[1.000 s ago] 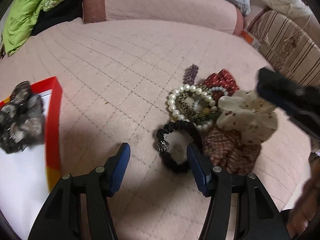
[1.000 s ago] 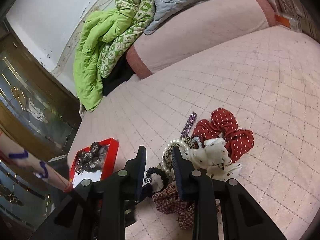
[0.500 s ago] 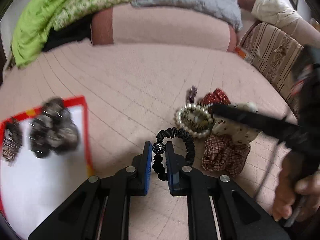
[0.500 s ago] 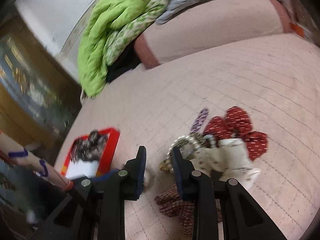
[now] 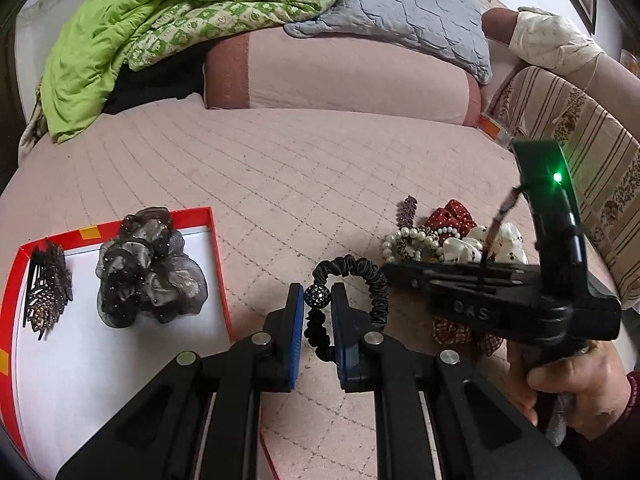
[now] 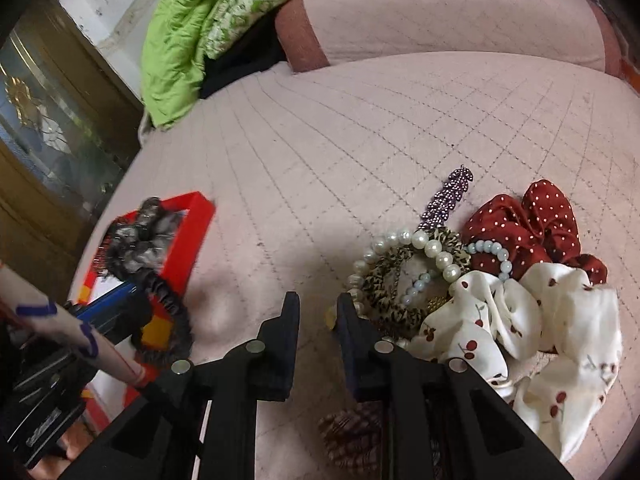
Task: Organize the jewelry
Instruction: 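Grasp the pearl bracelet with the right gripper while the left gripper holds the hair tie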
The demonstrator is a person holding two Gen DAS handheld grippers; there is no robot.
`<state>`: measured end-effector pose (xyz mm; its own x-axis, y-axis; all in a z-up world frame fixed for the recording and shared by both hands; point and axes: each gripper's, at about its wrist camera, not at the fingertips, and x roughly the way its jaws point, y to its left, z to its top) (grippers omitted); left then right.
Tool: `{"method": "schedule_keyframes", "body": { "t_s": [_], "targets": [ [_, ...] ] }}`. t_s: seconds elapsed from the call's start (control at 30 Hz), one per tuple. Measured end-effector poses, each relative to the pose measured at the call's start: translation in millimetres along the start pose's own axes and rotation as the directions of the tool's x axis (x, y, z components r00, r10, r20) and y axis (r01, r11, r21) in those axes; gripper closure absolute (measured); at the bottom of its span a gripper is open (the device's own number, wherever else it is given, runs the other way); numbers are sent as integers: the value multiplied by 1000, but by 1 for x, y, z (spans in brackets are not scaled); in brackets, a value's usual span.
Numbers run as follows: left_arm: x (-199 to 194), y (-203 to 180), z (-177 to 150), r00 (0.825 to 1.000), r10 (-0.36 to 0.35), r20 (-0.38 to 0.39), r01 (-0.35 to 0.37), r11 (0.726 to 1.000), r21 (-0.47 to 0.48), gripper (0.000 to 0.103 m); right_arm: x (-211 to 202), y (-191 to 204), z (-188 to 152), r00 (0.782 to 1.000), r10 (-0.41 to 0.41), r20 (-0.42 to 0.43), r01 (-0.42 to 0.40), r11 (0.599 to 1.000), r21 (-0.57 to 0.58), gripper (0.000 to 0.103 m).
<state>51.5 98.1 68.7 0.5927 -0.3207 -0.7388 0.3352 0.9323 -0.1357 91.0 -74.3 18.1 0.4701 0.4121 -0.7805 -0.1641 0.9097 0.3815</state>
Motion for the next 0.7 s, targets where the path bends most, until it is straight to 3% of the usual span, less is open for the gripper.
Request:
{"method": "schedule_keyframes", "body": {
  "t_s": [0.2,0.47,0.57,0.7],
  "targets": [
    [1,4,0,1000,-4,-1,4,1000,-17,90,2,3,9,996,-81,37,82,996,-45,82],
    [6,3,-1,1000,-12,-14,11,1000,-15,90,18,-5,11,993,-116,-30,114,992,-54,85],
    [7,3,-2,1000,-12,-18,12,1000,-12,90,22,0,12,990,-139,-36,135,986,-95,92],
    [7,4,-2,1000,-11,-15,11,1000,-17,90,15,-4,16,999,-48,-8,48,998,-28,93]
  ]
}}
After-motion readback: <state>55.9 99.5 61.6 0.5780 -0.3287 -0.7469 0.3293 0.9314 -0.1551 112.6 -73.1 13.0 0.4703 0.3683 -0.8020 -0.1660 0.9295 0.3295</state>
